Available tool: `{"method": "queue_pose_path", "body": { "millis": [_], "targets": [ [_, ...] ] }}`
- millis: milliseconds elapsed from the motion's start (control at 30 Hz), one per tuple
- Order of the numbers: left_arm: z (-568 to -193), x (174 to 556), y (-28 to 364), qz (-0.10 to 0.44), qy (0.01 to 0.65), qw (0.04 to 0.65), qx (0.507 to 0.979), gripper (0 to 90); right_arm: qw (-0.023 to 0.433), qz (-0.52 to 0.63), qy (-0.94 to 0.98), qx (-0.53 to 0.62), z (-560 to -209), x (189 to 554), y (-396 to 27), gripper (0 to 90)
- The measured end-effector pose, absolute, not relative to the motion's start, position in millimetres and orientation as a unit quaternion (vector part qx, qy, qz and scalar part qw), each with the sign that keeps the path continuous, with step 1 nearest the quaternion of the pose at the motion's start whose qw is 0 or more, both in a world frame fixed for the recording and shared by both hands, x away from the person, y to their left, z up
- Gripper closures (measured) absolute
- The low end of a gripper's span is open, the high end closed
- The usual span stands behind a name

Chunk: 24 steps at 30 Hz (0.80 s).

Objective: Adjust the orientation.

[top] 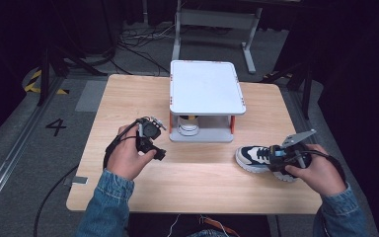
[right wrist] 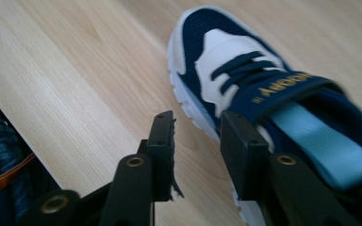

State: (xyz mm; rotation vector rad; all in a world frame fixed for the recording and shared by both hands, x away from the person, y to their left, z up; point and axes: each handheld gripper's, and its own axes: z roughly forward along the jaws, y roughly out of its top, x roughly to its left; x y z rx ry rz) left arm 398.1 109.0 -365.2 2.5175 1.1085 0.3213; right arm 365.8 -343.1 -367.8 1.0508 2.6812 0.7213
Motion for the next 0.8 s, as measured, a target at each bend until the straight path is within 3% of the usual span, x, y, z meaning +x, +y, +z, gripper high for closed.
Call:
{"method": "queue_pose_path", "body": {
  "millis": [167,267,500,800],
  "targets": [
    [-366.9,397.7,109.9,0.113,0.395,0.184,0.893,25.7,0.138,0.249,0.877,0.388,-350.1,361.2,-375.0,60.0],
    [-367.1,397.5,110.2,0.114,0.395,0.183,0.893,25.8,0.162,0.245,0.864,0.408,-345.0,360.7,-391.2,54.2],
    [-367.4,397.0,112.1,0.115,0.396,0.181,0.893,25.8,0.185,0.217,0.855,0.433,-344.8,363.4,-412.1,51.0],
    [-368.6,397.3,109.7,0.111,0.39,0.181,0.896,25.4,0.156,0.207,0.861,0.437,-356.4,370.3,-426.7,64.1]
  ]
}}
